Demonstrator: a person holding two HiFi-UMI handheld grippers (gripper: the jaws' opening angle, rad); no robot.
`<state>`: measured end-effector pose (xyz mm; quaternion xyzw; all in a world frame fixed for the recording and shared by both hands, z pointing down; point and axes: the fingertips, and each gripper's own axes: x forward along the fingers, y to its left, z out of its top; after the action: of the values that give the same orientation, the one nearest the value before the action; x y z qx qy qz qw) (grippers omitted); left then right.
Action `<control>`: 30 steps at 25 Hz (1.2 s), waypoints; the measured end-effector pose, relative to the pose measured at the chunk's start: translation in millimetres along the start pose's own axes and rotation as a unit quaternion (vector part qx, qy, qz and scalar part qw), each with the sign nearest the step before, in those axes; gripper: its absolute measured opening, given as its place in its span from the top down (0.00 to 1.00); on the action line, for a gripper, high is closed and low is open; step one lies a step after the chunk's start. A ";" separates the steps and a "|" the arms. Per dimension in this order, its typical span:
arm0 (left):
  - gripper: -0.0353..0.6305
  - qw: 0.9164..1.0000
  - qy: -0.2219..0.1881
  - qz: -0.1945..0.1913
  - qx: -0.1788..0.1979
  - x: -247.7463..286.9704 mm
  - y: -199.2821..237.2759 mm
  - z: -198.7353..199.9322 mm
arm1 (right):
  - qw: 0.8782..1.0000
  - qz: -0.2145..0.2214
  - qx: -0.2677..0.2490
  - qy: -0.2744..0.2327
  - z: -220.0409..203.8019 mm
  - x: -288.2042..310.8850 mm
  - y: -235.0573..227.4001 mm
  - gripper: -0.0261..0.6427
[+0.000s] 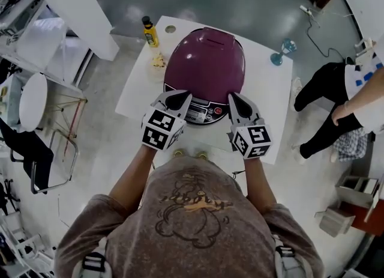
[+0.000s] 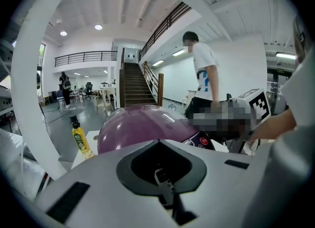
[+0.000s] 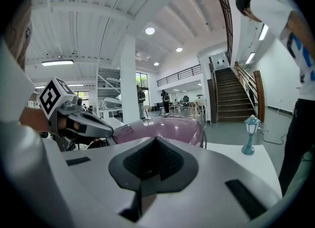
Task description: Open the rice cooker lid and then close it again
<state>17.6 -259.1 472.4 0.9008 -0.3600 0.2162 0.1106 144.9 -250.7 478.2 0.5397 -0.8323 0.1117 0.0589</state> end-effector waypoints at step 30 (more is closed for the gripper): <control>0.91 0.998 -0.058 0.021 -0.007 -5.9 1.6 1.4 | 0.998 0.027 0.006 -0.064 66.1 -4.3 -5.2 0.96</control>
<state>13.0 -257.2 468.4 0.9033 -0.3857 0.1639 0.0913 152.9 -265.4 413.8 0.5231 -0.8482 0.0832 -0.0006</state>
